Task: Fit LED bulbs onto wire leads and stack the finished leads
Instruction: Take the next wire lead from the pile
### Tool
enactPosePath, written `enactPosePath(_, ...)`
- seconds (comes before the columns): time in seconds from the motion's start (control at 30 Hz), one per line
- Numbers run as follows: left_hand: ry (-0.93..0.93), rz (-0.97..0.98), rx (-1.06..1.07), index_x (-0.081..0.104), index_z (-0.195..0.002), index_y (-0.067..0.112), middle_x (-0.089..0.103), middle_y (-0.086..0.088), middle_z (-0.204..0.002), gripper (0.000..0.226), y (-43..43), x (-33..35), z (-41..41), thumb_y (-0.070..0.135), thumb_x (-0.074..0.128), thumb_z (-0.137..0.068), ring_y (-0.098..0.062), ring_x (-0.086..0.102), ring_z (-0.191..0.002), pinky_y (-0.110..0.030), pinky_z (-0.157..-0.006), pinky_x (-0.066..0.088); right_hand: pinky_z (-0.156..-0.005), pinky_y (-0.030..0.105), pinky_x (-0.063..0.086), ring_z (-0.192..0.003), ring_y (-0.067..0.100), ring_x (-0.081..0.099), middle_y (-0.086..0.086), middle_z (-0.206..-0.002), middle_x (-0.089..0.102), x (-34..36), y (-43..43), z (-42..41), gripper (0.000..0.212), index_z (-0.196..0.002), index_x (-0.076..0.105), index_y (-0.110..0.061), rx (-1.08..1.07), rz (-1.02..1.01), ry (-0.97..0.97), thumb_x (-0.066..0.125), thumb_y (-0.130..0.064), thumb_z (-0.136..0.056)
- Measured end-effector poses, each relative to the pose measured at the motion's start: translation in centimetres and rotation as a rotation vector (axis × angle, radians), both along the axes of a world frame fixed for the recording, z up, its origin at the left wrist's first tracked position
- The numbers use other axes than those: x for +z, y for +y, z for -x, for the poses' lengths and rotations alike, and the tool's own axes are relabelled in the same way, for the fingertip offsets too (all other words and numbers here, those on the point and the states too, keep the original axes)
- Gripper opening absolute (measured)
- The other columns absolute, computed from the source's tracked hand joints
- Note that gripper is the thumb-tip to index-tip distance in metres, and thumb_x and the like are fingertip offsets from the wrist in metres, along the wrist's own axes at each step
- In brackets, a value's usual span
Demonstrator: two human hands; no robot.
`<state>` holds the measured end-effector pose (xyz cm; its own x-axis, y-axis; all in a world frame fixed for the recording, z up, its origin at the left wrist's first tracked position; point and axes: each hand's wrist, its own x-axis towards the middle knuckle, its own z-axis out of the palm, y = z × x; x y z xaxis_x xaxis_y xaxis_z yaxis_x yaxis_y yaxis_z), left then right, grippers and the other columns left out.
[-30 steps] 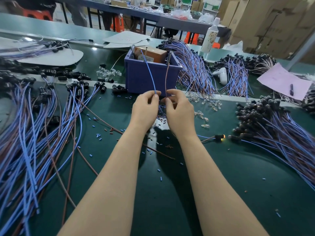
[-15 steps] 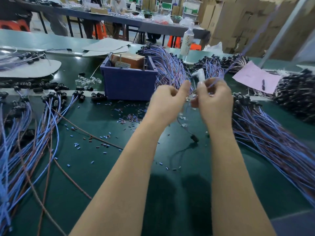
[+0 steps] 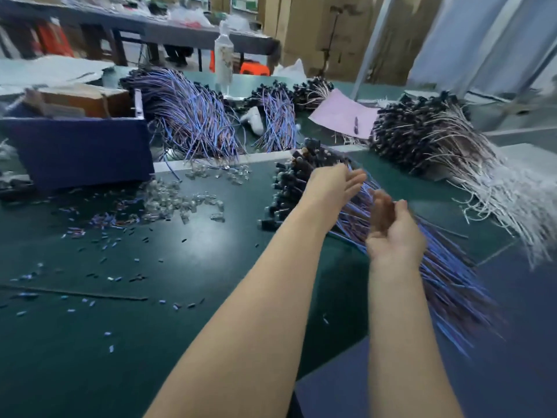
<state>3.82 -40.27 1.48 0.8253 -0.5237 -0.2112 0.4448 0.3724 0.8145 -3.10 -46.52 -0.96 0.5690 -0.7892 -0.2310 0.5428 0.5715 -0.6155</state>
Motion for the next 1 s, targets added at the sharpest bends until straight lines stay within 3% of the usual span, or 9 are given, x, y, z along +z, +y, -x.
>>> enactPosePath(0.07,-0.072,-0.213,-0.010,0.045,-0.104,-0.005,0.055,-0.012,-0.087,0.016,-2.0,-1.7,-0.2,0.006,0.036,-0.097,-0.022,0.058,-0.081,-0.028,-0.066,0.051,-0.050,0.018,0.054,-0.043,0.012,0.063,0.013,-0.059,0.065,-1.3,-1.2,0.1,0.025,-0.078,0.047,0.000,0.001,-0.085,0.012,0.044,-0.011,-0.100)
enactPosePath(0.1,-0.139,-0.318,-0.019,0.040,-0.118,-0.007,0.055,-0.016,-0.098,0.027,-2.6,-2.5,-0.2,0.009,0.038,-0.096,-0.028,0.058,-0.092,-0.035,-0.076,0.050,-0.051,0.019,0.055,-0.044,0.014,0.063,0.017,-0.068,0.064,-1.9,-1.5,0.0,0.022,-0.083,0.044,0.000,0.008,-0.089,0.046,0.043,-0.013,-0.101)
enactPosePath(0.17,-0.284,-0.463,-0.026,0.037,-0.133,-0.003,0.056,-0.014,-0.101,0.042,-3.1,-3.8,-0.1,0.012,0.041,-0.094,-0.026,0.055,-0.088,-0.033,-0.077,0.044,-0.051,0.023,0.056,-0.043,0.017,0.064,0.023,-0.075,0.060,-2.8,-1.7,-0.2,0.017,-0.098,0.037,-0.002,0.021,-0.026,0.143,0.040,-0.018,-0.102)
enactPosePath(0.27,-0.361,-0.474,-0.032,0.049,-0.128,0.006,0.056,-0.006,-0.101,0.036,-3.1,-4.3,0.0,0.014,0.041,-0.094,-0.013,0.049,-0.076,-0.024,-0.067,0.039,-0.046,0.027,0.056,-0.042,0.019,0.064,0.023,-0.073,0.060,-3.0,-1.6,-0.4,0.024,-0.094,0.035,-0.005,0.072,0.024,0.249,0.039,-0.027,-0.102)
enactPosePath(0.4,-0.380,-0.481,-0.037,0.060,-0.110,0.006,0.054,0.000,-0.078,0.026,-2.7,-4.2,-0.1,0.015,0.041,-0.094,-0.012,0.047,-0.067,-0.025,-0.064,0.039,-0.046,0.026,0.056,-0.050,0.019,0.066,0.018,-0.077,0.062,-2.5,-2.0,-0.4,0.043,-0.090,0.047,0.002,0.217,0.018,0.323,0.039,-0.039,-0.101)
enactPosePath(0.57,-0.372,-0.460,-0.027,0.060,-0.117,0.008,0.061,-0.009,-0.098,0.028,-0.6,-3.8,0.0,0.017,0.044,-0.095,-0.016,0.053,-0.082,-0.026,-0.072,0.041,-0.039,0.015,0.046,-0.038,0.007,0.059,-0.001,-0.045,0.061,-2.7,0.2,-0.6,0.030,-0.074,0.057,-0.006,0.314,0.418,0.589,0.050,-0.023,-0.097)
enactPosePath(0.77,-0.345,-0.308,0.333,0.059,-0.092,0.018,0.064,-0.002,-0.097,0.019,7.5,-1.6,-1.0,0.008,0.044,-0.091,-0.016,0.059,-0.094,-0.035,-0.086,0.049,-0.039,0.016,0.037,-0.036,0.008,0.046,-0.005,-0.043,0.053,-1.3,8.3,-4.1,0.024,-0.068,0.055,-0.010,0.489,0.764,0.482,0.050,-0.010,-0.091)
enactPosePath(0.9,-0.351,-0.286,0.734,0.060,-0.100,0.013,0.055,0.008,-0.080,0.019,16.4,-0.3,-1.7,0.006,0.044,-0.091,-0.003,0.051,-0.073,-0.018,-0.068,0.045,-0.037,0.012,0.033,-0.031,-0.001,0.041,-0.010,-0.036,0.049,-0.4,16.7,-6.9,0.027,-0.063,0.050,-0.011,0.748,1.053,0.365,0.053,-0.004,-0.088)
enactPosePath(1.0,-0.339,-0.295,1.029,0.059,-0.099,0.011,0.055,0.011,-0.080,0.019,23.6,-0.1,-1.9,0.004,0.044,-0.091,0.002,0.050,-0.069,-0.003,-0.058,0.040,-0.044,0.019,0.035,-0.036,-0.001,0.041,-0.014,-0.033,0.046,-0.3,23.6,-8.3,0.036,-0.051,0.048,-0.020,0.896,1.335,0.322,0.058,-0.004,-0.082)
